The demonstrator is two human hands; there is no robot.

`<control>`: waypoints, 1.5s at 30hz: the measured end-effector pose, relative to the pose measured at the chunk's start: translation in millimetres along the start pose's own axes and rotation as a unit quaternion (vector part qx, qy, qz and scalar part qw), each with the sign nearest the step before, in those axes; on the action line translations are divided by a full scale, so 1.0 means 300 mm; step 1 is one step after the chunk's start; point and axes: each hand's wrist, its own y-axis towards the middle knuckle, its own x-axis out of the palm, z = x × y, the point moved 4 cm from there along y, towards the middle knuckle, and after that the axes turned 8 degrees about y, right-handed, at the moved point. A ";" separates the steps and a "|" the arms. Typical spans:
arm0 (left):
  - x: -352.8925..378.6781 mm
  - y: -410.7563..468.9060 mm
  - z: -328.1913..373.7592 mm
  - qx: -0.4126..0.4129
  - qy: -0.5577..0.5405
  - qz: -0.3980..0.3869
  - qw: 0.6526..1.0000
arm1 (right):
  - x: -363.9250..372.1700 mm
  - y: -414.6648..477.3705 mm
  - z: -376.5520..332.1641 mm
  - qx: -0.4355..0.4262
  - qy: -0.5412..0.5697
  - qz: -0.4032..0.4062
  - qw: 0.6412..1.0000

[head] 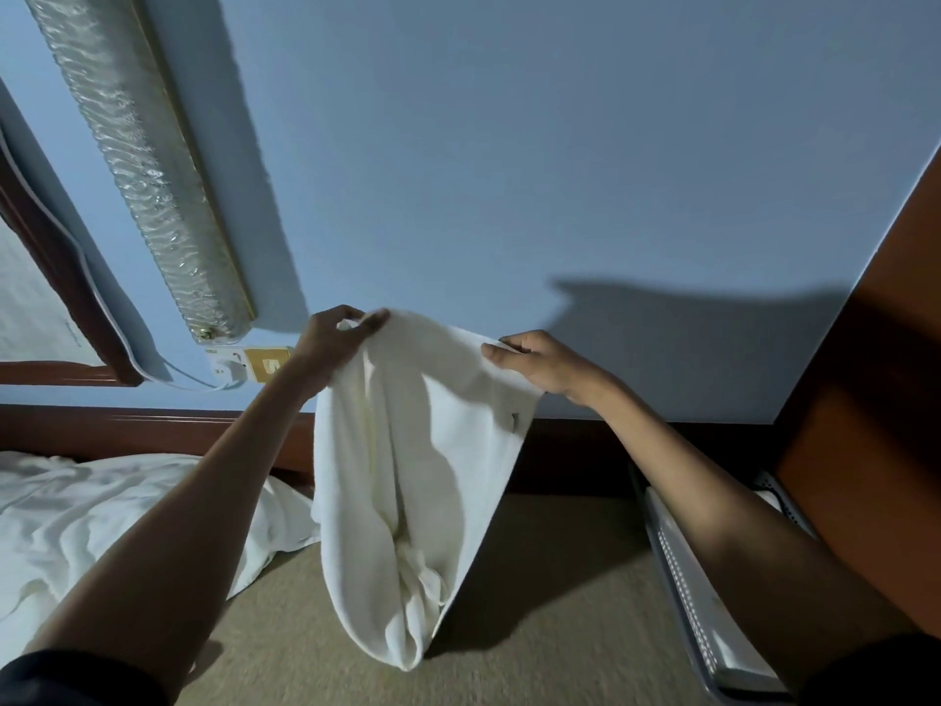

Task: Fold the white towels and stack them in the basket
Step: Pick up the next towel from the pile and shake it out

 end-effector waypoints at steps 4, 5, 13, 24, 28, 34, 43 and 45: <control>0.062 -0.044 0.043 -0.043 -0.062 -0.087 0.993 | 0.022 0.020 0.004 0.040 0.074 0.007 0.996; 0.079 -0.058 0.055 -0.039 -0.079 -0.098 0.991 | 0.038 0.021 0.005 0.053 0.100 0.007 0.994; 0.155 -0.142 0.088 0.135 -0.032 -0.176 0.975 | 0.136 0.041 0.045 0.084 0.286 0.048 0.953; 0.189 -0.259 0.114 0.272 0.097 -0.099 0.952 | 0.131 0.036 0.081 0.112 0.370 0.082 0.919; 0.197 -0.262 0.121 0.298 0.142 -0.041 0.943 | 0.136 0.019 0.082 0.102 0.375 0.061 0.919; 0.185 -0.238 0.137 0.275 0.177 -0.071 0.942 | 0.139 -0.017 0.133 0.046 0.139 -0.010 0.989; 0.027 -0.179 0.186 0.264 0.173 -0.096 0.944 | 0.092 -0.010 0.075 0.001 -0.057 -0.043 0.997; -0.054 -0.154 0.228 0.270 0.184 -0.072 0.942 | 0.070 0.008 0.024 -0.011 -0.066 -0.051 0.996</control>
